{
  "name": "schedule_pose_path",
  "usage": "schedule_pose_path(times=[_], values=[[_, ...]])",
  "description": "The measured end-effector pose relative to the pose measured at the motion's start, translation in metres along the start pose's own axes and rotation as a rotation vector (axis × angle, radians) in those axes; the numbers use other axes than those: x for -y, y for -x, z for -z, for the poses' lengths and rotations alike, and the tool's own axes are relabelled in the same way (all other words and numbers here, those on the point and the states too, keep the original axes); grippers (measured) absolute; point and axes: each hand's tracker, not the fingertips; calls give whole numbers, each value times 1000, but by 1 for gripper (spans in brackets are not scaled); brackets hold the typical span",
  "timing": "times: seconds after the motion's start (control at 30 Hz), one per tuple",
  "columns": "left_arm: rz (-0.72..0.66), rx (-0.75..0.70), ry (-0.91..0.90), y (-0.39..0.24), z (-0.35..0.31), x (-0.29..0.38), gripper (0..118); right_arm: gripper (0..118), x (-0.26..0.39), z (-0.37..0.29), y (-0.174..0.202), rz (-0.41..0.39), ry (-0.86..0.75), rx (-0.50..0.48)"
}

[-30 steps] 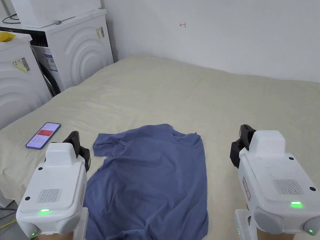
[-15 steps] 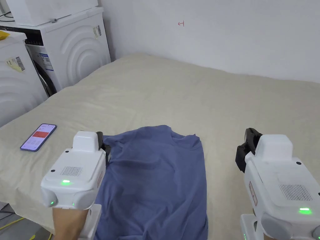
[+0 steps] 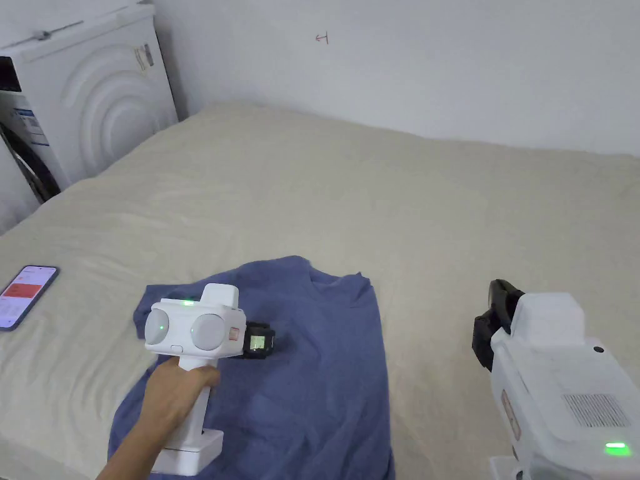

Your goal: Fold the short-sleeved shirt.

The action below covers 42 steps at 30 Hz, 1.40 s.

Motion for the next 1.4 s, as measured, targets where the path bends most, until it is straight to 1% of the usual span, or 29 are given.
schedule_pose_path(times=[0.03, 0.1, 0.23, 0.33, 0.37, 0.43, 0.5, 0.53, 0.57, 0.6, 0.63, 0.67, 0.73, 0.77, 0.87, 1.03, 1.17, 1.27, 1.4], values=[[3, -2, 27, -2, 7, -1, 109, 1, 2, 1, -2, 1, 4, 3], [12, -6, 50, -8, 20, -1, 110, 1, 5, 5, -6, -1, 18, 11], [33, -19, 130, -18, 46, 3, 110, 1, 11, 10, -13, -2, 40, 21], [32, -22, 191, -27, 53, 7, 109, 1, 14, 11, -17, 0, 50, 25], [33, -22, 198, -30, 56, 9, 105, 1, 15, 11, -18, 1, 53, 26], [38, -15, 222, -33, 59, 15, 89, 1, 17, 11, -21, 4, 59, 28], [11, 3, 217, -33, 55, 16, 79, 1, 18, 11, -23, 5, 63, 29], [8, -8, 215, -31, 57, 15, 69, 1, 18, 10, -24, 6, 65, 29], [10, 3, 216, -32, 55, 14, 55, 1, 19, 10, -24, 7, 67, 29], [16, 19, 217, -33, 54, 13, 55, 1, 19, 9, -26, 10, 67, 29], [23, 20, 213, -35, 52, 12, 50, 1, 19, 8, -26, 13, 69, 30], [42, 17, 208, -35, 51, 10, 41, 1, 19, 7, -27, 15, 69, 30], [70, 33, 203, -35, 46, 10, 14, 1, 18, 4, -29, 19, 67, 32], [65, 38, 199, -33, 43, 10, 5, 1, 18, 3, -31, 22, 66, 32], [29, 68, 137, -27, 28, 8, 0, 1, 15, -1, -35, 33, 60, 33], [21, 95, 36, -21, -12, 0, 0, 1, 9, -14, -44, 29, 35, 40], [-20, 133, -40, -24, -39, -19, 0, 1, 5, -26, -56, 31, 17, 56], [26, 145, -89, -43, -59, -41, 0, 1, 3, -35, -67, 36, 7, 74], [105, 212, -153, -89, -85, -66, 0, 1, 0, -48, -85, 41, -10, 110]])
